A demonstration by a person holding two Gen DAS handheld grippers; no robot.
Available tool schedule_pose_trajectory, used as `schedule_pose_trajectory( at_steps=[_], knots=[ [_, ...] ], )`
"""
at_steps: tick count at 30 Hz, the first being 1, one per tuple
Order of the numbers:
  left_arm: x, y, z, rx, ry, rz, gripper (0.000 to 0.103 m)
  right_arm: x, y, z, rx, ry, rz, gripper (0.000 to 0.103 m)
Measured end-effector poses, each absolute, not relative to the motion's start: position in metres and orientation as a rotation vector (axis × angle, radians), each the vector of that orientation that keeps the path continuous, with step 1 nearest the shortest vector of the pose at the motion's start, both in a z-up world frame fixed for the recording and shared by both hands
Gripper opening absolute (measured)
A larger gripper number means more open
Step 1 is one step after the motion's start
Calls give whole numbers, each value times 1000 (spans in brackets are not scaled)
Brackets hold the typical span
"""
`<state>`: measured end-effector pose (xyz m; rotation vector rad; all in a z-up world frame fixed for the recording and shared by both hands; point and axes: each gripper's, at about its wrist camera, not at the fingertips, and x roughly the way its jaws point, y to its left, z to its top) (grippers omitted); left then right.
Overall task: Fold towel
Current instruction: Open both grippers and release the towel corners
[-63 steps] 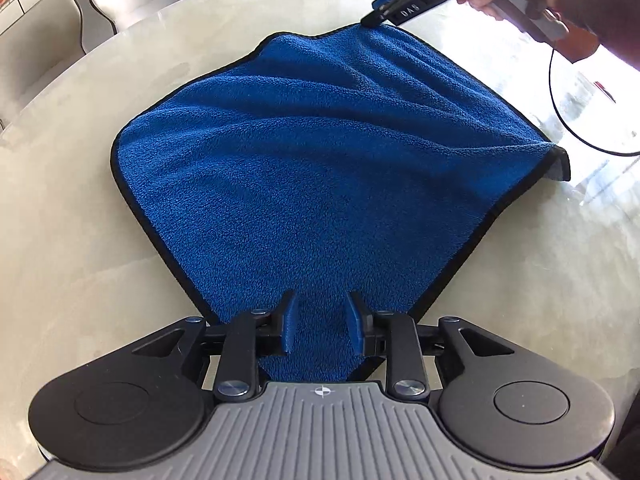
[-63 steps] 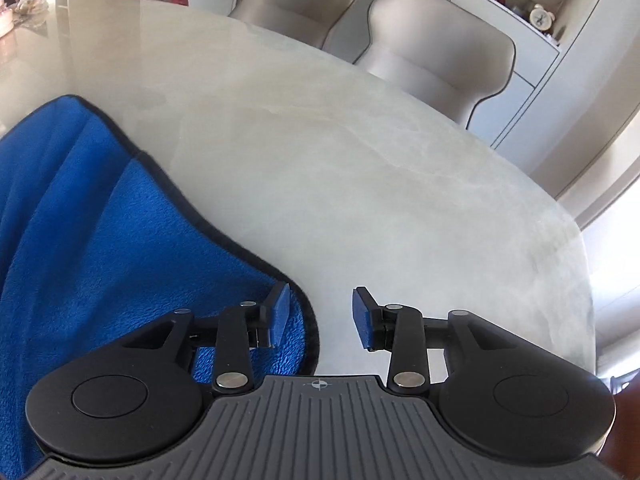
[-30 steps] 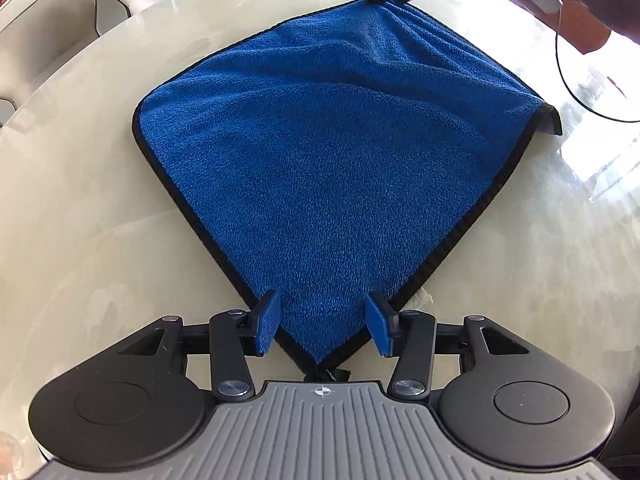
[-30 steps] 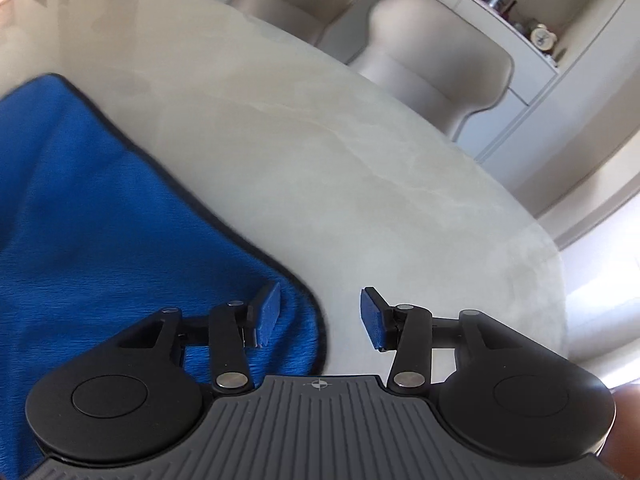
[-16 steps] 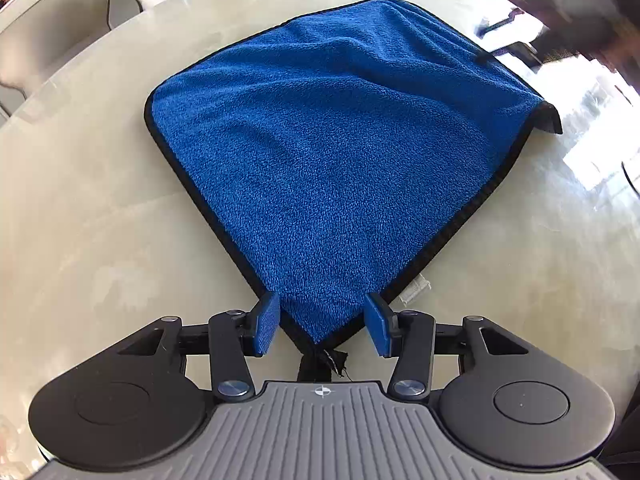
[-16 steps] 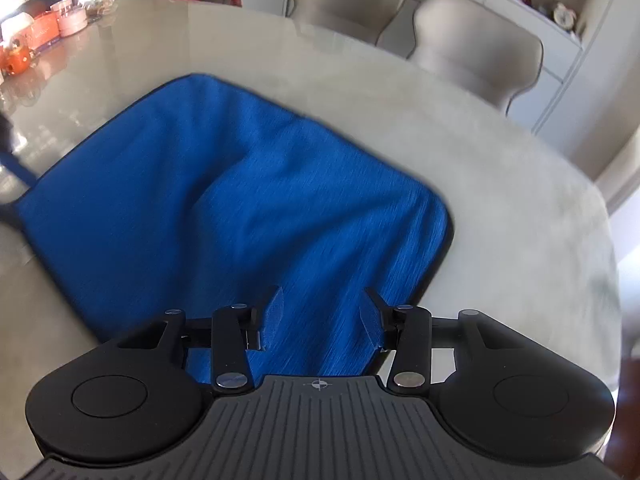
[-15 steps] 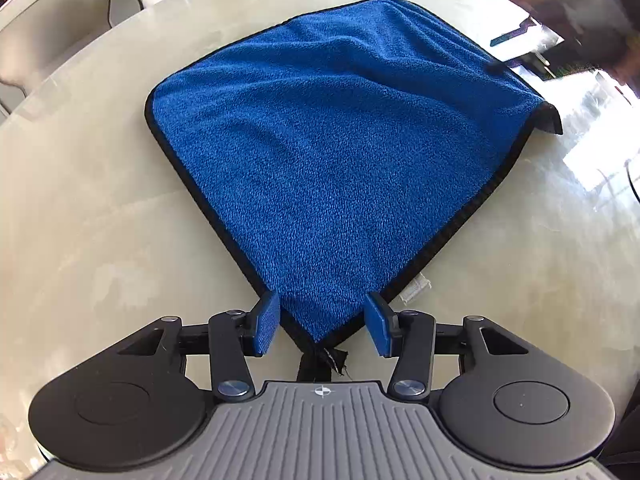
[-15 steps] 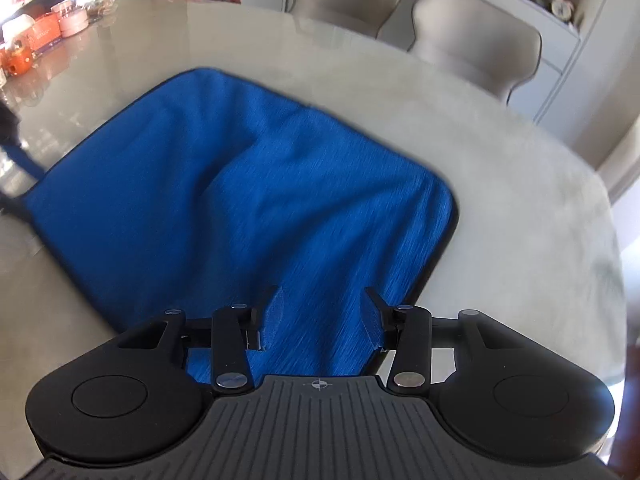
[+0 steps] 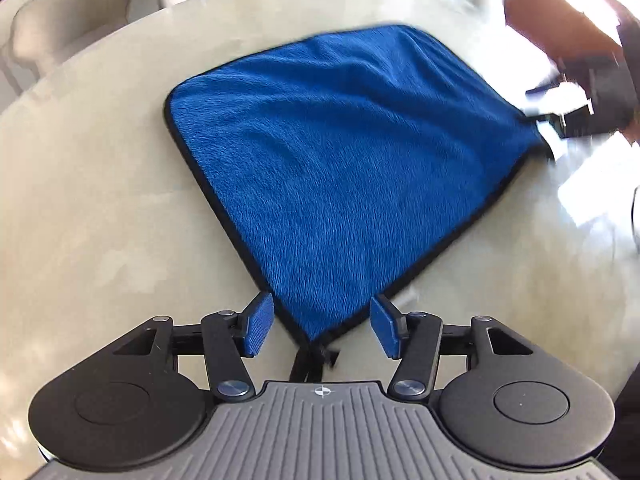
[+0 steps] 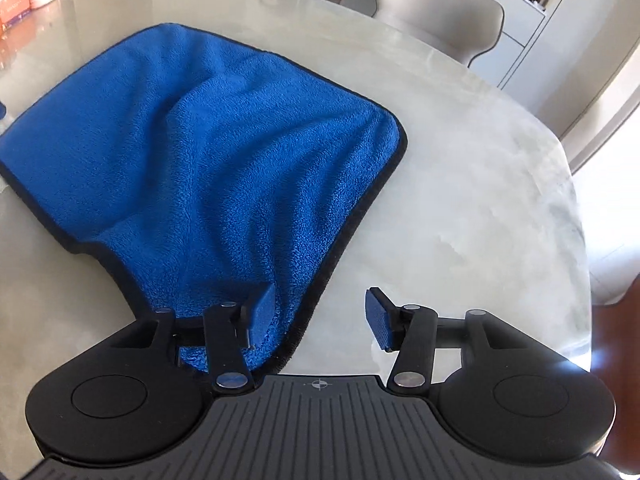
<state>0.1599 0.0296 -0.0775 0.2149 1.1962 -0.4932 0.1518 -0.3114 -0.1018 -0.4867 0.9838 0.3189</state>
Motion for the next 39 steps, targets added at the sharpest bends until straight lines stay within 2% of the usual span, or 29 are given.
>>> schedule_pose_trajectory(
  at_steps=[6, 12, 15, 17, 19, 23, 27, 31, 39],
  knots=[
    [148, 42, -87, 129, 1259, -446, 58, 146, -318, -102, -440, 972, 297, 50],
    [130, 40, -86, 209, 1242, -476, 56, 145, -324, -103, -421, 968, 286, 52],
    [127, 38, -84, 233, 1207, -479, 40, 144, -326, -103, -414, 967, 282, 54],
    [128, 36, -84, 250, 1189, -476, 26, 141, -329, -103, -406, 963, 275, 56],
    [130, 35, -83, 277, 1190, -478, 16, 140, -331, -103, -397, 960, 268, 57],
    [130, 36, -79, 319, 1197, -483, 9, 139, -331, -103, -393, 957, 260, 57],
    [125, 40, -77, 355, 1200, -461, 8, 138, -325, -102, -409, 964, 264, 59],
    [118, 51, -73, 341, 1226, -453, 8, 134, -317, -102, -432, 979, 304, 66],
    [121, 51, -61, 345, 1242, -462, 10, 141, -295, -96, -408, 937, 393, 67]
  ],
)
